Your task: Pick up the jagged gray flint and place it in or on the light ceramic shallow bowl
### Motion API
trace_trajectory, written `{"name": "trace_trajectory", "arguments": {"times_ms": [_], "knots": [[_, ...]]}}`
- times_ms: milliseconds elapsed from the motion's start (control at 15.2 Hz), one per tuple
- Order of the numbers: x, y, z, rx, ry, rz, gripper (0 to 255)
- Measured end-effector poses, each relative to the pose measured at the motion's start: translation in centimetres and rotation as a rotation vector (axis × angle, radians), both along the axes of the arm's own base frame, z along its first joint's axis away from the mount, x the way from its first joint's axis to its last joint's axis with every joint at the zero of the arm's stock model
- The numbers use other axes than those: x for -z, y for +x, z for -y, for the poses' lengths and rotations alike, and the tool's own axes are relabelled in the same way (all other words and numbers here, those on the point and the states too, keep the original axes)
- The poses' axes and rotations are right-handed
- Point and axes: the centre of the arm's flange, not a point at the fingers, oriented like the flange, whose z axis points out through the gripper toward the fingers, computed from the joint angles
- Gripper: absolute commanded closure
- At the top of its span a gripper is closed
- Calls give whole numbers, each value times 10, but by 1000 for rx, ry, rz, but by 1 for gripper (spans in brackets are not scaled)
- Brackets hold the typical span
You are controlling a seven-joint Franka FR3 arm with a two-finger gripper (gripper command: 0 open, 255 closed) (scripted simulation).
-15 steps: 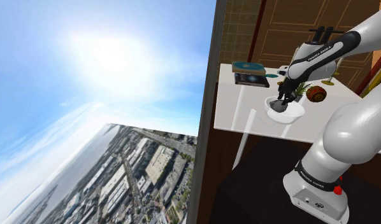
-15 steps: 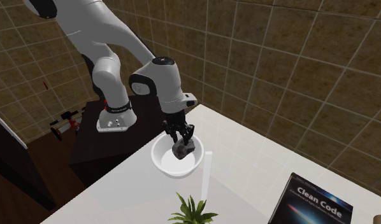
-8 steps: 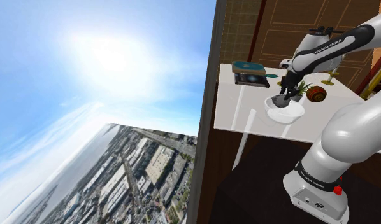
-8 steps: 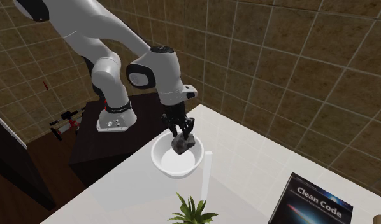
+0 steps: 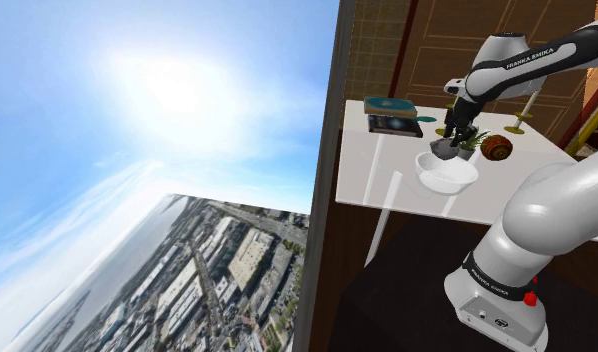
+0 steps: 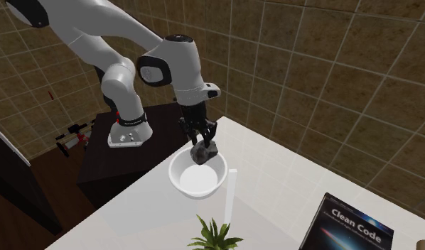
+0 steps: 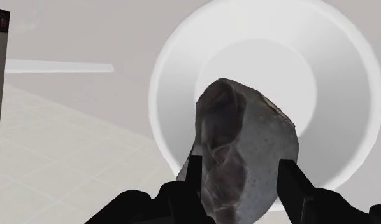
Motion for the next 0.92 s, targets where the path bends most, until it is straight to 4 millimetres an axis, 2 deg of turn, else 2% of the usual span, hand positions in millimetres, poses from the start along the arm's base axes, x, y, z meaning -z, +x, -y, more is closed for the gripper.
{"name": "trace_trajectory", "arguments": {"times_ms": [264, 528, 858, 924], "knots": [[-20, -1, 0, 0, 0, 0, 255], [-40, -26, 16, 1, 0, 0, 255], [-23, -32, 18, 0, 0, 0, 255], [-23, -32, 18, 0, 0, -1, 0]]}}
